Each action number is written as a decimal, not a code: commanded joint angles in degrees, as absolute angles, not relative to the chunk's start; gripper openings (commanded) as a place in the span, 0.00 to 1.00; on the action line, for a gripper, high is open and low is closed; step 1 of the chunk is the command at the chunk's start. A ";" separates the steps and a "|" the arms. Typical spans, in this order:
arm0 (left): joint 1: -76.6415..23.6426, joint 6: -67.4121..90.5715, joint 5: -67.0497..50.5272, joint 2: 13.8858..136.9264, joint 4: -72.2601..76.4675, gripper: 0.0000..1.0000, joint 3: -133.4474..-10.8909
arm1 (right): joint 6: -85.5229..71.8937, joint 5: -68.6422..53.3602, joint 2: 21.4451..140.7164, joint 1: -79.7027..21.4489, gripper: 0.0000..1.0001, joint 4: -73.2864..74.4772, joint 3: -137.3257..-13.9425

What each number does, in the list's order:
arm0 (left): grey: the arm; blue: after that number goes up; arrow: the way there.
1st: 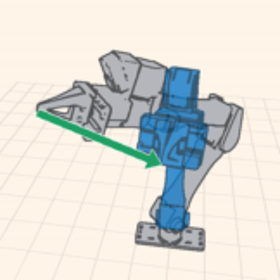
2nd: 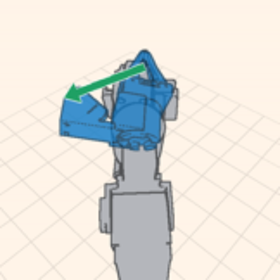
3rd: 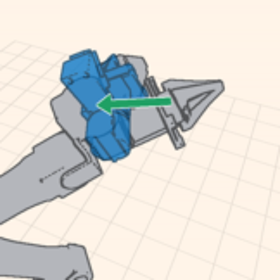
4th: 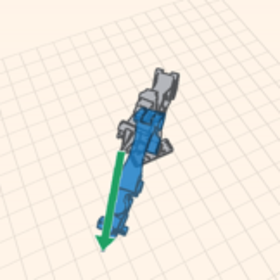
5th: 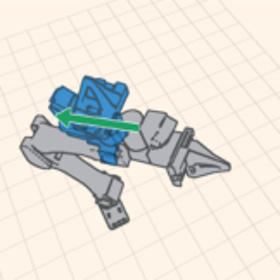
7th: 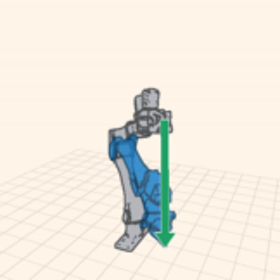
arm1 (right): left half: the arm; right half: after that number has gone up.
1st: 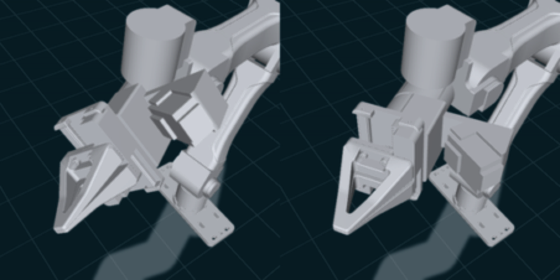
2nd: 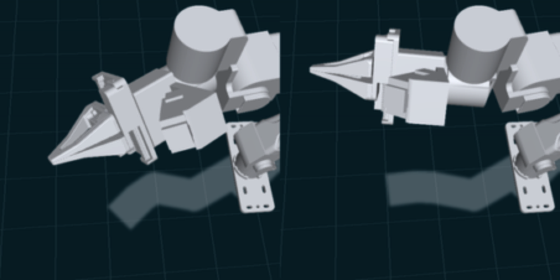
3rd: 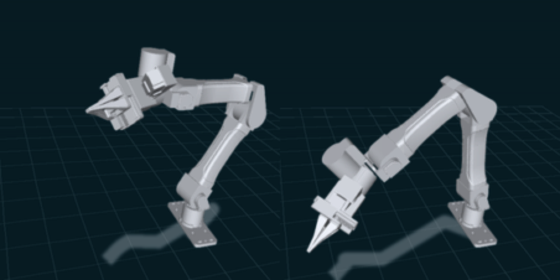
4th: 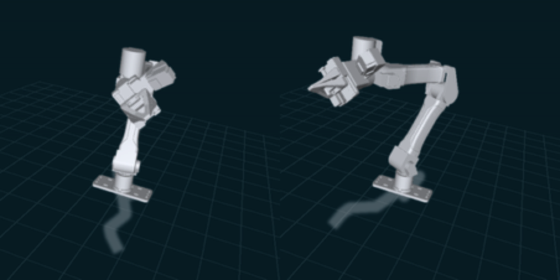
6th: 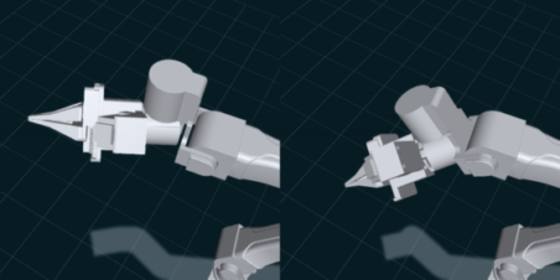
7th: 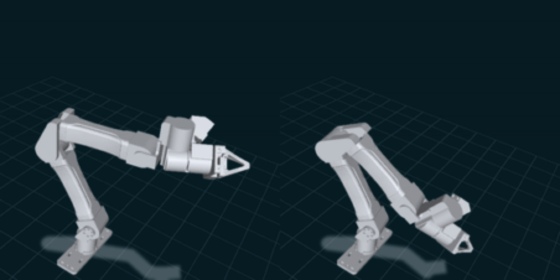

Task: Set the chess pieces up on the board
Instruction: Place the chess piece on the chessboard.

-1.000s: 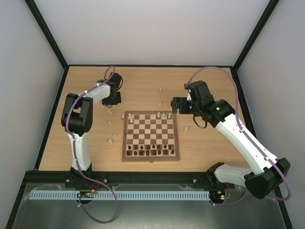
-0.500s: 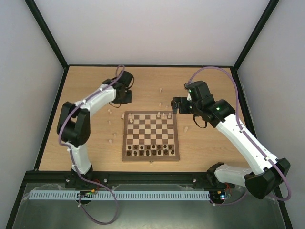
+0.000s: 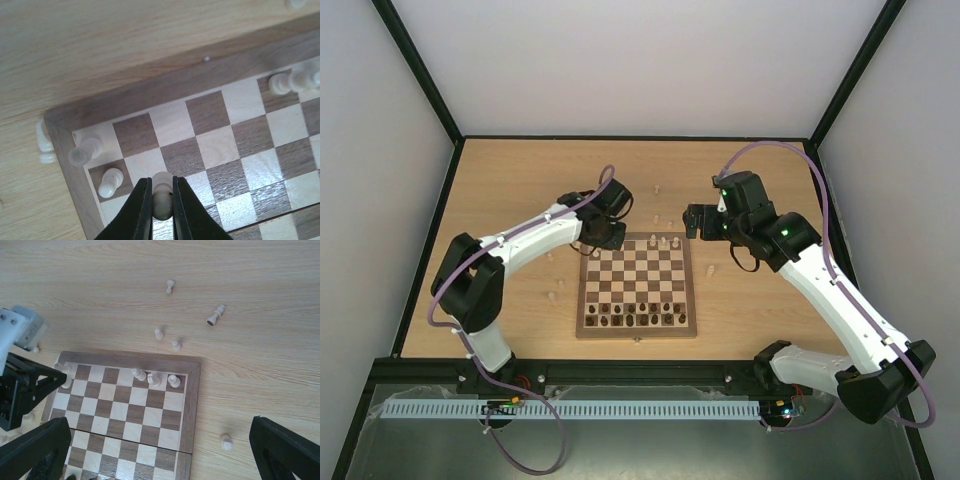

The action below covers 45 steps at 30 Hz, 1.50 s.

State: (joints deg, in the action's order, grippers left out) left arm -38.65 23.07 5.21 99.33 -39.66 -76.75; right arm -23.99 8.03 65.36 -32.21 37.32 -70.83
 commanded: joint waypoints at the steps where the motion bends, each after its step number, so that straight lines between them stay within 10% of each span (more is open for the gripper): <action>1: -39.46 23.70 4.79 100.21 -39.18 0.06 -75.25 | -23.90 8.67 64.95 -31.90 0.98 39.41 -71.94; 45: -40.52 25.39 9.62 105.20 -36.93 0.21 -71.88 | -23.30 8.14 64.47 -31.90 0.99 38.88 -70.40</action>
